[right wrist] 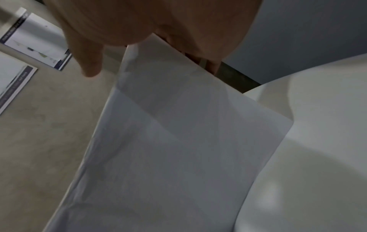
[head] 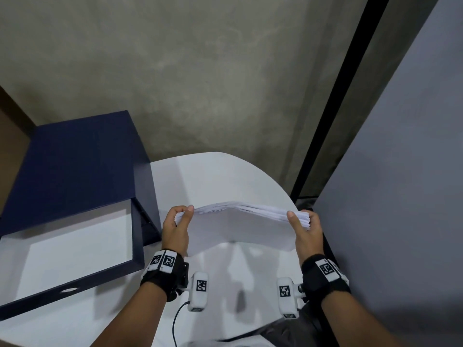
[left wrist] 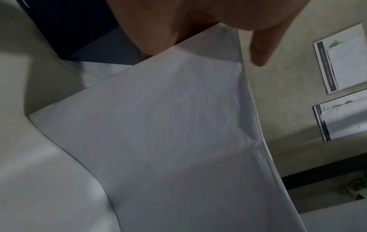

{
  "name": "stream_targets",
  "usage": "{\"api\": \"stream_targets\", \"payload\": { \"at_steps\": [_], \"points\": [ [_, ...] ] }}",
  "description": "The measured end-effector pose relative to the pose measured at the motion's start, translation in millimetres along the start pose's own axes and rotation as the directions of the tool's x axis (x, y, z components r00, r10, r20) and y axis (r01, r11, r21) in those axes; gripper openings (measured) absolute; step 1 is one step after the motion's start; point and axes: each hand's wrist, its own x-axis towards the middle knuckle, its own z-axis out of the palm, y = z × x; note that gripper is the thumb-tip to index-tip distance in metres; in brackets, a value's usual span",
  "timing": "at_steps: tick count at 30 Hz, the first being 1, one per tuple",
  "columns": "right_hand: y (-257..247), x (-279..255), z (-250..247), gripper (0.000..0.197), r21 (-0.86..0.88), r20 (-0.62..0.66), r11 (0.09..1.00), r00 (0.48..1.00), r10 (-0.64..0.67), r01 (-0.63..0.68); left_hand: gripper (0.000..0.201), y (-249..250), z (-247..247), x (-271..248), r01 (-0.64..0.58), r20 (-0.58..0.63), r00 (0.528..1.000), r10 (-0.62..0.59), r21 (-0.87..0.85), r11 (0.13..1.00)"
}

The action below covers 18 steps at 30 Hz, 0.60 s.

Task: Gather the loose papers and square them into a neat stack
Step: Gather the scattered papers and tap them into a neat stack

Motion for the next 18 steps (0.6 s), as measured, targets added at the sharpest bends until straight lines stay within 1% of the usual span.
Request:
{"api": "stream_targets", "payload": {
  "at_steps": [2,4,8,12,15,18],
  "points": [
    [-0.7,1.9,4.0,0.026,-0.021,-0.039,1.0,0.999,0.012,-0.013,0.012,-0.5,2.7,1.0,-0.008,-0.029,1.0,0.008,0.005,1.0],
    [0.4,4.6,5.4,0.022,-0.039,-0.062,0.999,0.998,0.015,-0.017,0.015,-1.5,3.5,2.5,-0.018,-0.046,0.999,0.019,0.028,0.999],
    [-0.6,7.0,5.8,0.017,-0.046,-0.069,0.998,0.997,0.033,-0.036,0.009,-1.6,2.7,4.7,-0.019,-0.047,0.999,0.02,0.031,0.999],
    [-5.2,7.7,8.7,0.011,-0.041,-0.088,0.998,0.995,0.037,-0.041,0.012,-0.1,2.5,6.3,-0.01,-0.052,0.999,0.014,0.068,0.998],
    [-7.9,7.1,10.0,0.012,-0.058,-0.086,0.997,0.995,0.04,-0.045,0.013,0.7,2.7,6.8,-0.027,-0.043,0.999,0.031,0.091,0.995],
    [-8.2,5.6,9.5,0.014,-0.064,-0.077,0.997,0.996,0.042,-0.047,0.013,2.0,3.0,6.6,-0.024,-0.038,0.999,0.027,0.077,0.997]
  ]
}}
